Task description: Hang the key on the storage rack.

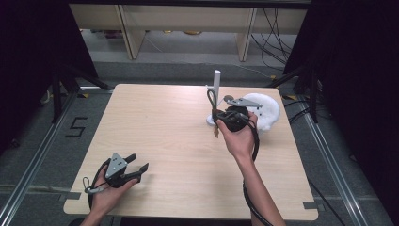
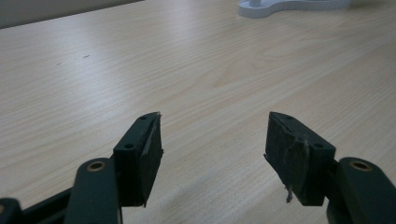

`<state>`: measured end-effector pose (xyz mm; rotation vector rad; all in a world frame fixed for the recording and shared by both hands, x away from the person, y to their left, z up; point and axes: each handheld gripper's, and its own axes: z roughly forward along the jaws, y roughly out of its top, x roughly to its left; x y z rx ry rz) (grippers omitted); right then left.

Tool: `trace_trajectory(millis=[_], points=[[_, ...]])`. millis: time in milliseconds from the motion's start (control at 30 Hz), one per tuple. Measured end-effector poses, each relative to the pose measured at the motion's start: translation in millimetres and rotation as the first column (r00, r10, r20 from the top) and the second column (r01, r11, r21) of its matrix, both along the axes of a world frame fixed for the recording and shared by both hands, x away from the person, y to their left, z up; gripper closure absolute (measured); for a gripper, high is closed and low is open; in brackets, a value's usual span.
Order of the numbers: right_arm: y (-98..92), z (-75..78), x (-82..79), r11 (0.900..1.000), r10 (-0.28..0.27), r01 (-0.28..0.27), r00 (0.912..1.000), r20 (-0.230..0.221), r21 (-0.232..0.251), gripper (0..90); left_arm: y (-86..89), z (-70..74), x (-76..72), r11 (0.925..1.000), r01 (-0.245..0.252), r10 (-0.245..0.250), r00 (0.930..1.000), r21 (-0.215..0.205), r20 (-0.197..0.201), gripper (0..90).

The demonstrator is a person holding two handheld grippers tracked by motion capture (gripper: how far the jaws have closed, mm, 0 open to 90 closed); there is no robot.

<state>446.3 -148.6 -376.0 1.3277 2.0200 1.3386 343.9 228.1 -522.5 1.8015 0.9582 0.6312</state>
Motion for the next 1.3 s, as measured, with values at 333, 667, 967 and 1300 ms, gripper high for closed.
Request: trace_trajectory(millis=[333,667,967,1300], points=[[2.3,1.4,5.9,1.000,-0.002,0.002,1.0000,-0.003,0.000,79.0,-0.1,0.0,0.0,1.0000,0.001,-0.001,1.0000,0.000,0.001,35.5],[6.5,1.8,14.0,1.000,-0.001,0.001,1.0000,-0.008,-0.011,79.0,0.0,0.0,-0.1,1.0000,0.001,-0.001,1.0000,0.001,0.001,35.4],[11.2,0.4,22.5,1.000,-0.009,0.008,0.9994,-0.032,-0.017,78.9,0.1,0.0,-0.1,1.0000,0.001,-0.001,1.0000,-0.001,0.001,35.4],[11.6,-0.5,30.2,0.999,-0.024,0.022,0.9987,-0.046,-0.033,78.9,-0.1,0.0,-0.1,1.0000,0.004,-0.004,1.0000,0.004,0.002,35.3]])
